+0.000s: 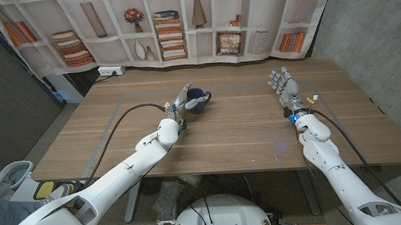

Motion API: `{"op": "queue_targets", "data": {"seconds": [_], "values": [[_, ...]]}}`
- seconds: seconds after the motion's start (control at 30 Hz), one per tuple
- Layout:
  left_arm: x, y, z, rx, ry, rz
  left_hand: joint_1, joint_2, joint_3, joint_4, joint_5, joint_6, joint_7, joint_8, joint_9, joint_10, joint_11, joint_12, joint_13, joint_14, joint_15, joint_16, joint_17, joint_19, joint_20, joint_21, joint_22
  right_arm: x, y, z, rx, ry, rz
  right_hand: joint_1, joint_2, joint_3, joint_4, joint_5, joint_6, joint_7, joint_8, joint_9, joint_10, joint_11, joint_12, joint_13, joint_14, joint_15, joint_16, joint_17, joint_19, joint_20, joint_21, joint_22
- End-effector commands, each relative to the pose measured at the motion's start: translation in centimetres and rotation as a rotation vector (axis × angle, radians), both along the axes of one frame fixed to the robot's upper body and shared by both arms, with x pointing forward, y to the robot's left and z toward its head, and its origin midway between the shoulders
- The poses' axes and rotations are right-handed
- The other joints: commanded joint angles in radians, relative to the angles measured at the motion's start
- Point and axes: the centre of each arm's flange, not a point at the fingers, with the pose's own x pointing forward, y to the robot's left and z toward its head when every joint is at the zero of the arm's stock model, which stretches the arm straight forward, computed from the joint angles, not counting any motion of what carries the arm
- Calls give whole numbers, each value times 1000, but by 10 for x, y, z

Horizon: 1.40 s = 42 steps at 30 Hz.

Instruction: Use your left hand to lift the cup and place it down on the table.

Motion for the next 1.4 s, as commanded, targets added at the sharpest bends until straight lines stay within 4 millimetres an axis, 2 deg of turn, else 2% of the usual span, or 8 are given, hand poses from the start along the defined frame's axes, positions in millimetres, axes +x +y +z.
{"op": "queue_targets", "data": {"seconds": [0.03,0.17,0.47,0.87,0.97,1.07,1.13,1.4], "values": [[-1,-1,-1,-19,-4,-16,25,7,10,0,0,27,1,9,3,26,-9,10,2,28,-5,12,3,36,-3,15,4,0,-1,-1,6,-3,3,8,4,2,-5,-3,4,-3,2,5,6,-4,3,5,6,-1,7,1,8,-28,-2,3],[-1,-1,-1,-30,-6,-34,52,19,16,-1,-8,71,2,18,4,58,-16,16,3,62,-13,16,4,98,3,34,4,0,-2,0,13,-3,1,8,4,2,-6,-3,5,-4,2,5,7,-5,3,5,8,1,7,1,9,-28,-3,3],[-1,-1,0,-72,-18,-63,133,42,34,-6,-41,136,-2,20,8,145,-29,24,4,193,-38,36,8,307,64,91,0,-2,-4,-1,12,-2,-2,8,5,1,-7,-3,6,-6,3,5,8,-5,3,5,9,0,7,2,10,-27,-5,4],[-2,1,0,-102,-23,-79,218,68,63,-14,-74,182,-7,23,11,211,-51,29,6,300,-60,49,7,408,34,111,-2,-2,-3,-3,11,2,2,8,6,1,-7,-3,7,-5,3,5,8,-3,3,5,10,0,6,2,12,-27,-7,4],[-2,2,0,-113,-24,-93,238,76,70,-11,-90,209,-10,28,12,248,-59,35,6,349,-73,57,8,459,25,124,-1,-2,-2,-3,8,2,3,8,6,1,-7,-3,7,-5,3,5,7,-4,3,5,10,0,6,2,12,-27,-8,4],[-2,3,0,-117,-25,-99,263,88,81,-8,-110,245,-9,36,14,282,-79,37,8,401,-82,63,8,508,17,136,-1,-1,-2,-3,9,3,5,8,6,1,-8,-4,7,-5,3,5,9,-4,4,5,11,0,6,2,13,-27,-9,4],[-1,3,0,-119,-25,-103,269,96,85,-4,-119,272,-13,44,15,307,-71,42,9,428,-85,68,10,528,16,141,-1,-1,-2,-3,9,3,5,8,6,1,-8,-4,7,-5,3,5,9,-6,4,5,12,1,6,2,13,-27,-10,4],[1,4,2,-127,-21,-124,323,143,122,-2,-155,383,-23,73,21,410,-97,56,15,542,-99,77,13,625,-4,167,0,0,-2,-2,8,8,6,7,7,0,-8,-4,8,-6,4,6,9,-6,3,5,13,1,6,2,14,-27,-12,4]]}}
